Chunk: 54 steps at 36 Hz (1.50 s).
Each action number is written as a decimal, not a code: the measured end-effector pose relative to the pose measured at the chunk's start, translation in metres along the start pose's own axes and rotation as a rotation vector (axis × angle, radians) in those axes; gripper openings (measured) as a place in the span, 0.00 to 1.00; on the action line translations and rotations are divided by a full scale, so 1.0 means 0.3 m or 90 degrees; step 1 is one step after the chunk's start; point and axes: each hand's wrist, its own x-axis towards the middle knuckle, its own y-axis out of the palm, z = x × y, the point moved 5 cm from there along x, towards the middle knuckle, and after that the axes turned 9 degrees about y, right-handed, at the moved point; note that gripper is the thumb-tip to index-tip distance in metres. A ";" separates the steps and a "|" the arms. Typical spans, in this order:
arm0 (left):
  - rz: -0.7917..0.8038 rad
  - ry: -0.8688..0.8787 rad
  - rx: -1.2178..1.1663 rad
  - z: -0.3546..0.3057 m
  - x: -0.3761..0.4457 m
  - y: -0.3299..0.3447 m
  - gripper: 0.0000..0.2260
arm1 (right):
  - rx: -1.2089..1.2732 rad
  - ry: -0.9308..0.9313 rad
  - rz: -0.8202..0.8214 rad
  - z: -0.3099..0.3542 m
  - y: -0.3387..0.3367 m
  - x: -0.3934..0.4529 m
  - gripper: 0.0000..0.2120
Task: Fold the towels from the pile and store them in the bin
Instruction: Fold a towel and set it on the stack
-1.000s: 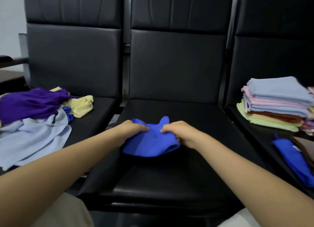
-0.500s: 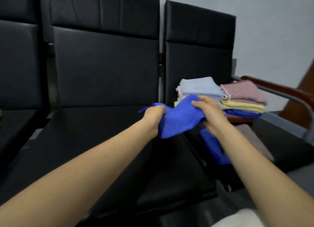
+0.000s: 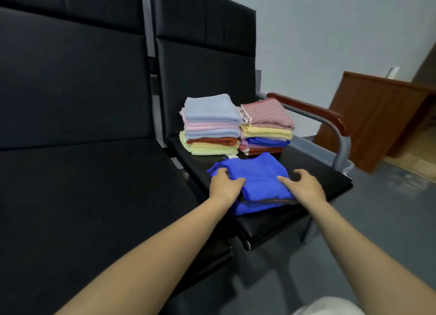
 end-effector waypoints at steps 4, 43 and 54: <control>0.011 -0.019 0.004 -0.013 -0.014 -0.057 0.19 | -0.019 -0.141 -0.145 0.105 -0.036 -0.073 0.22; -0.722 -0.048 0.658 0.057 -1.091 -2.254 0.12 | 0.154 -0.537 0.644 1.359 1.045 -1.618 0.05; -0.847 -0.286 0.663 0.175 -1.277 -2.418 0.21 | 0.208 -0.585 0.649 1.622 1.135 -2.058 0.17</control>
